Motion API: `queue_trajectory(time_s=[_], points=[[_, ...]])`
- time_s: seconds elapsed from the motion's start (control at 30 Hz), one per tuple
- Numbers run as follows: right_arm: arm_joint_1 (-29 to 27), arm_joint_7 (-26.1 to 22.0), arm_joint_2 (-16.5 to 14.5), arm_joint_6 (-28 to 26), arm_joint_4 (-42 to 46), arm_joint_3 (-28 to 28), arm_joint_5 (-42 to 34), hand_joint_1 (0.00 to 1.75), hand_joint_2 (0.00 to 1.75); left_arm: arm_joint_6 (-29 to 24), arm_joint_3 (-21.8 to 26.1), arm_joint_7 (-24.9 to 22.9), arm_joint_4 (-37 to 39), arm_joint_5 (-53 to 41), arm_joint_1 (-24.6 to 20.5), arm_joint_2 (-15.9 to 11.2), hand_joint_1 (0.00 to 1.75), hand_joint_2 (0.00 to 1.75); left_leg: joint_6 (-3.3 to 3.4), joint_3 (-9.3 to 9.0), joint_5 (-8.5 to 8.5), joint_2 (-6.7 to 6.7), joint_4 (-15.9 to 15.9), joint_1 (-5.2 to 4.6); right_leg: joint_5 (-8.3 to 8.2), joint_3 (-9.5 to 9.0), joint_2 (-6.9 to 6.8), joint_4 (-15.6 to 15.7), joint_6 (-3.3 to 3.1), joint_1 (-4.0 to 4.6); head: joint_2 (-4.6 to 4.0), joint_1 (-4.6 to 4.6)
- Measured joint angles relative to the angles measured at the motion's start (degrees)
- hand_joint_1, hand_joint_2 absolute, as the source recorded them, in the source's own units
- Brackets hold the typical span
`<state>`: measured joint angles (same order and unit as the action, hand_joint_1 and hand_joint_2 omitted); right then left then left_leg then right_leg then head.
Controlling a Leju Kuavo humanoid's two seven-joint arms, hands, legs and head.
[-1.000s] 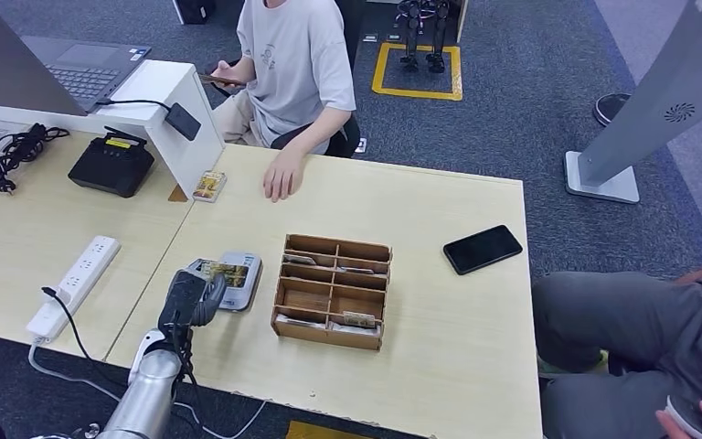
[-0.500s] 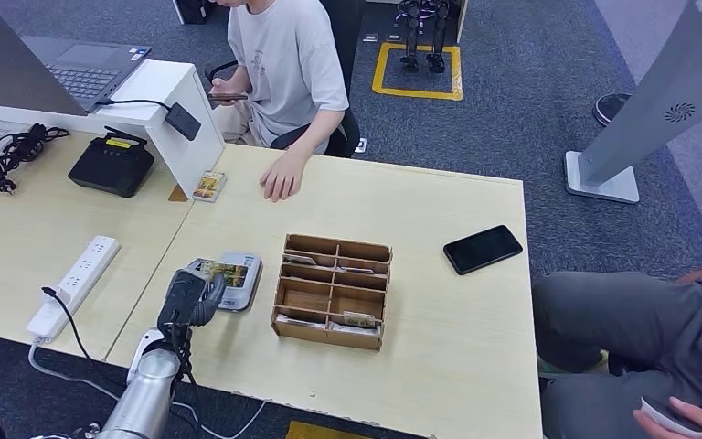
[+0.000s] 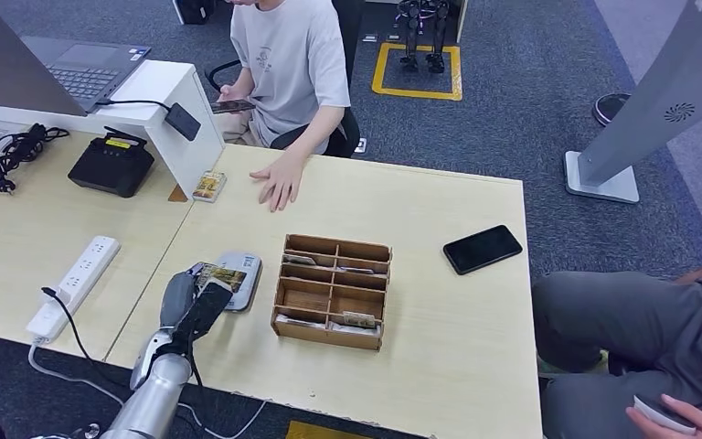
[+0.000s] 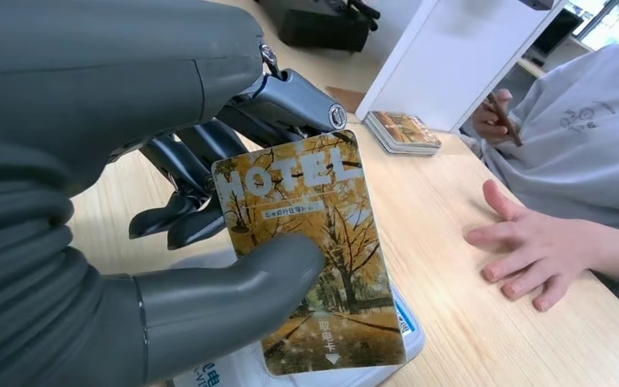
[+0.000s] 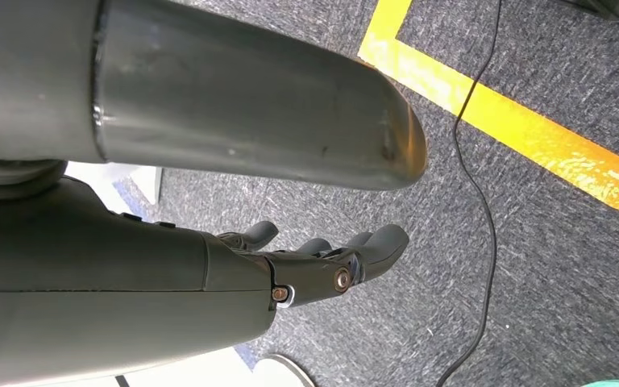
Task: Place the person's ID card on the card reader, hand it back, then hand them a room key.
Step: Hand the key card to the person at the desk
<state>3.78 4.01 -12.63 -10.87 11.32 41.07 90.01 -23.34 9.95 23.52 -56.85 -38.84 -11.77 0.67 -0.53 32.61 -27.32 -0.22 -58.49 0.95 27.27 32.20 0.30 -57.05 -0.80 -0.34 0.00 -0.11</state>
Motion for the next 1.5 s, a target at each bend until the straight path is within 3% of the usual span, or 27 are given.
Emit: queue_trajectory(time_s=[1.5], points=[[0.0,-0.1,0.0,0.2,0.0,-2.3,0.0,0.0,0.0,-4.3,-0.8,0.1,7.1,-5.4,-1.6,-0.4,1.75,1.75,0.0,-0.03,0.01,-0.01,0.0,0.0,0.0,-0.06,-0.01,0.0,0.0,0.0,0.0,0.0]])
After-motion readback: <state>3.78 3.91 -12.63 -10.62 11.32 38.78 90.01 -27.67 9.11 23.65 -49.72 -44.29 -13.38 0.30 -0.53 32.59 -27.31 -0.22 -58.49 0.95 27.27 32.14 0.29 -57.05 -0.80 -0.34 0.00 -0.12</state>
